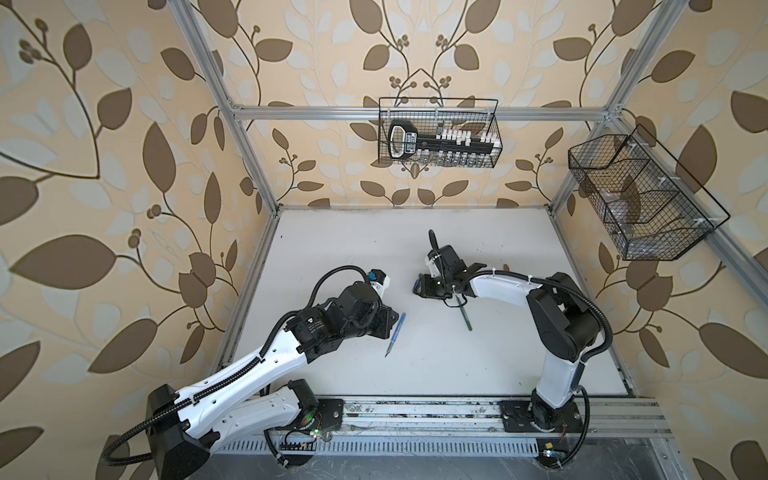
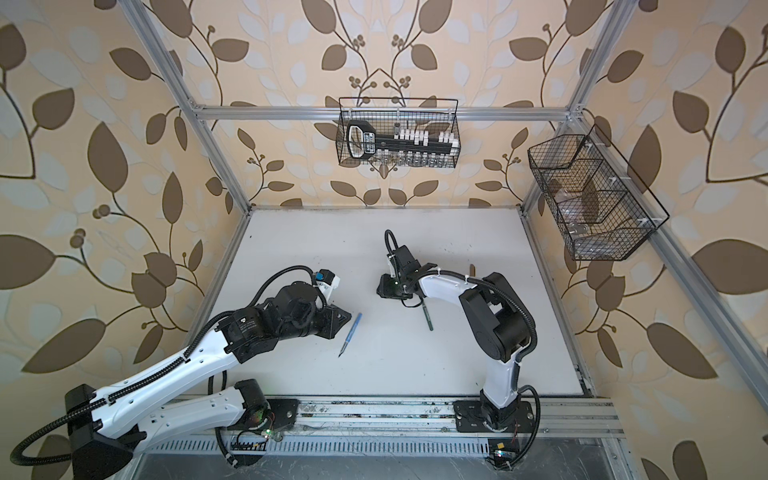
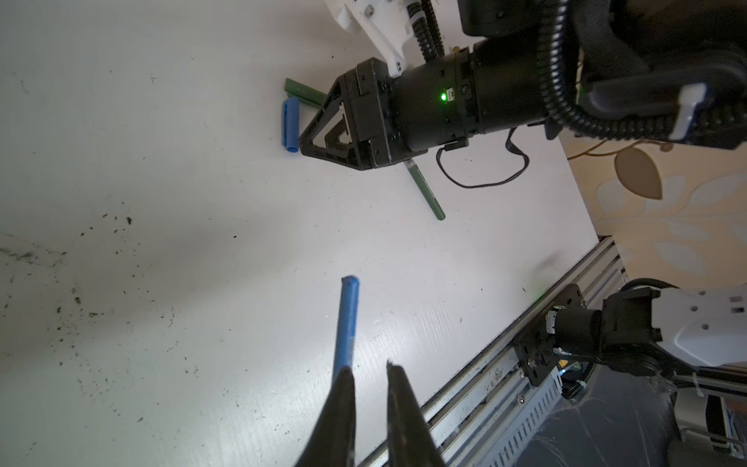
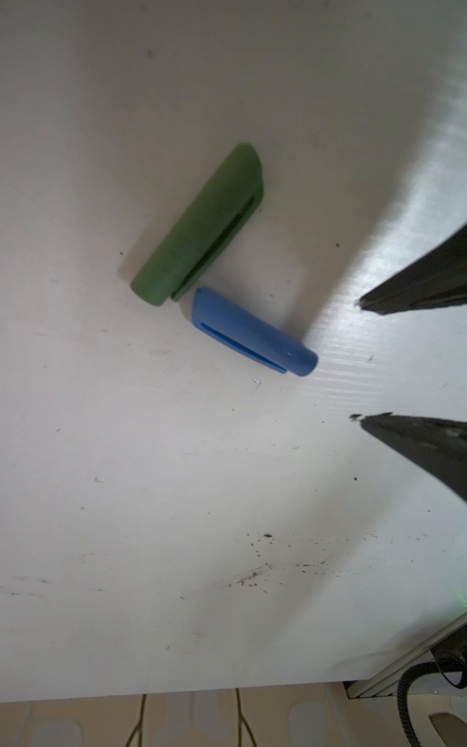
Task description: Insert the pens into the pen caps
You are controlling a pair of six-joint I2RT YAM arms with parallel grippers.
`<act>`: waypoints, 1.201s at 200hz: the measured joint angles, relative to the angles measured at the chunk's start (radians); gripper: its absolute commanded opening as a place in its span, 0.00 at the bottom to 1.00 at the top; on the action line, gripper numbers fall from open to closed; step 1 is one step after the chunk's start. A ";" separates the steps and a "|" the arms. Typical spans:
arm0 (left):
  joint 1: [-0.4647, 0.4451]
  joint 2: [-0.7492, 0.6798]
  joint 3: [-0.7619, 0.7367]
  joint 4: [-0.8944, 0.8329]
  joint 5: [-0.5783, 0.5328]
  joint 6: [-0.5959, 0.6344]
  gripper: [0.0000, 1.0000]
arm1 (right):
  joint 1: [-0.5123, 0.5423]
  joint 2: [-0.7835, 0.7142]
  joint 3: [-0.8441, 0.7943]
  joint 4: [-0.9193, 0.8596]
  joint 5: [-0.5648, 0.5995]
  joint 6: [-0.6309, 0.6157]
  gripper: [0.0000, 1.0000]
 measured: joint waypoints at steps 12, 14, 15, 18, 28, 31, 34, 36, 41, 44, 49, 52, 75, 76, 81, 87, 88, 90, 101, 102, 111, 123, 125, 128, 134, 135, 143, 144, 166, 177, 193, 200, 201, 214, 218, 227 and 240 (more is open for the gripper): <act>0.000 0.000 -0.002 0.009 -0.002 0.010 0.11 | -0.007 0.014 0.005 0.006 -0.001 0.000 0.42; 0.000 0.000 -0.003 0.013 -0.004 0.009 0.10 | -0.008 0.016 0.005 0.007 0.000 0.000 0.42; 0.000 0.000 -0.004 0.015 -0.005 0.010 0.10 | -0.008 0.016 0.005 0.007 0.000 0.000 0.42; 0.000 0.000 -0.005 0.020 -0.008 0.014 0.09 | -0.009 0.018 0.005 0.008 -0.001 0.000 0.42; 0.000 0.003 -0.014 0.038 -0.027 0.019 0.10 | -0.011 0.019 0.005 0.007 -0.001 -0.001 0.42; 0.001 0.006 -0.016 0.041 -0.034 0.023 0.11 | -0.013 0.019 0.005 0.007 0.000 -0.002 0.42; 0.003 0.011 -0.016 0.043 -0.043 0.026 0.12 | -0.015 0.019 0.006 0.007 -0.001 -0.005 0.42; 0.006 0.013 -0.016 0.043 -0.047 0.029 0.14 | -0.016 0.018 0.006 0.007 -0.001 -0.005 0.42; 0.010 0.023 -0.016 0.047 -0.056 0.037 0.16 | -0.018 0.018 0.007 0.008 -0.002 -0.012 0.42; 0.015 0.031 -0.016 0.050 -0.064 0.037 0.16 | -0.019 0.017 0.007 0.008 -0.003 -0.015 0.43; 0.026 0.046 -0.014 0.053 -0.074 0.047 0.19 | -0.021 0.014 0.008 0.006 -0.005 -0.023 0.43; 0.033 0.054 -0.012 0.051 -0.076 0.045 0.22 | -0.022 0.013 0.008 0.005 -0.006 -0.028 0.44; 0.111 0.128 0.027 0.026 -0.079 0.079 0.47 | -0.021 -0.038 0.008 -0.049 0.007 -0.095 0.45; 0.113 0.130 0.029 0.024 -0.080 0.082 0.47 | -0.020 -0.042 0.008 -0.053 0.010 -0.098 0.45; 0.124 0.139 0.039 0.014 -0.079 0.079 0.48 | -0.018 -0.061 0.008 -0.068 0.011 -0.112 0.45; 0.134 0.150 0.053 -0.002 -0.076 0.083 0.47 | -0.017 -0.084 0.008 -0.083 0.011 -0.126 0.45; 0.136 0.153 0.056 -0.006 -0.075 0.086 0.46 | -0.017 -0.091 0.008 -0.085 0.011 -0.129 0.45; 0.138 0.156 0.061 -0.014 -0.074 0.086 0.46 | -0.017 -0.101 0.006 -0.089 0.011 -0.132 0.45; 0.137 0.169 0.082 -0.050 -0.066 0.079 0.46 | -0.011 -0.155 -0.002 -0.106 -0.013 -0.166 0.46; 0.137 0.169 0.082 -0.052 -0.065 0.077 0.46 | -0.010 -0.159 -0.002 -0.107 -0.014 -0.171 0.46; 0.137 0.170 0.085 -0.075 -0.061 0.056 0.52 | 0.006 -0.204 -0.007 -0.136 -0.018 -0.210 0.49; 0.136 0.154 0.085 -0.125 -0.069 0.022 0.57 | 0.082 -0.253 -0.009 -0.191 0.007 -0.279 0.51; 0.137 0.151 0.083 -0.132 -0.072 0.006 0.57 | 0.093 -0.258 -0.010 -0.198 0.009 -0.287 0.51; 0.137 0.143 0.082 -0.144 -0.076 0.003 0.57 | 0.128 -0.266 -0.011 -0.214 0.011 -0.306 0.51; 0.138 0.121 0.080 -0.169 -0.093 -0.019 0.57 | 0.190 -0.279 -0.014 -0.234 0.021 -0.332 0.51; 0.140 0.113 0.080 -0.175 -0.098 -0.019 0.58 | 0.207 -0.282 -0.016 -0.238 0.023 -0.338 0.51; 0.152 0.070 0.080 -0.204 -0.121 -0.042 0.59 | 0.291 -0.294 -0.031 -0.257 0.023 -0.365 0.53; 0.153 0.066 0.080 -0.207 -0.122 -0.044 0.59 | 0.305 -0.296 -0.036 -0.257 0.024 -0.370 0.53; 0.237 -0.057 0.084 -0.272 -0.171 -0.090 0.64 | 0.451 -0.336 -0.161 -0.272 -0.006 -0.409 0.54; 0.286 -0.088 0.095 -0.306 -0.187 -0.103 0.66 | 0.482 -0.352 -0.219 -0.285 -0.008 -0.416 0.54; 0.354 -0.106 0.120 -0.351 -0.205 -0.119 0.70 | 0.522 -0.362 -0.253 -0.297 0.004 -0.423 0.54; 0.380 -0.107 0.128 -0.363 -0.206 -0.121 0.74 | 0.544 -0.362 -0.253 -0.293 0.011 -0.428 0.54; 0.384 -0.107 0.130 -0.365 -0.206 -0.118 0.75 | 0.546 -0.362 -0.252 -0.292 0.011 -0.429 0.54; 0.429 -0.103 0.141 -0.385 -0.206 -0.119 0.81 | 0.583 -0.360 -0.246 -0.283 0.023 -0.441 0.55; 0.439 -0.101 0.141 -0.387 -0.207 -0.119 0.82 | 0.592 -0.356 -0.241 -0.285 0.025 -0.446 0.55; 0.460 -0.100 0.141 -0.396 -0.205 -0.118 0.83 | 0.607 -0.341 -0.224 -0.287 0.031 -0.459 0.55; 0.478 -0.102 0.141 -0.407 -0.203 -0.117 0.87 | 0.623 -0.302 -0.189 -0.294 0.046 -0.481 0.55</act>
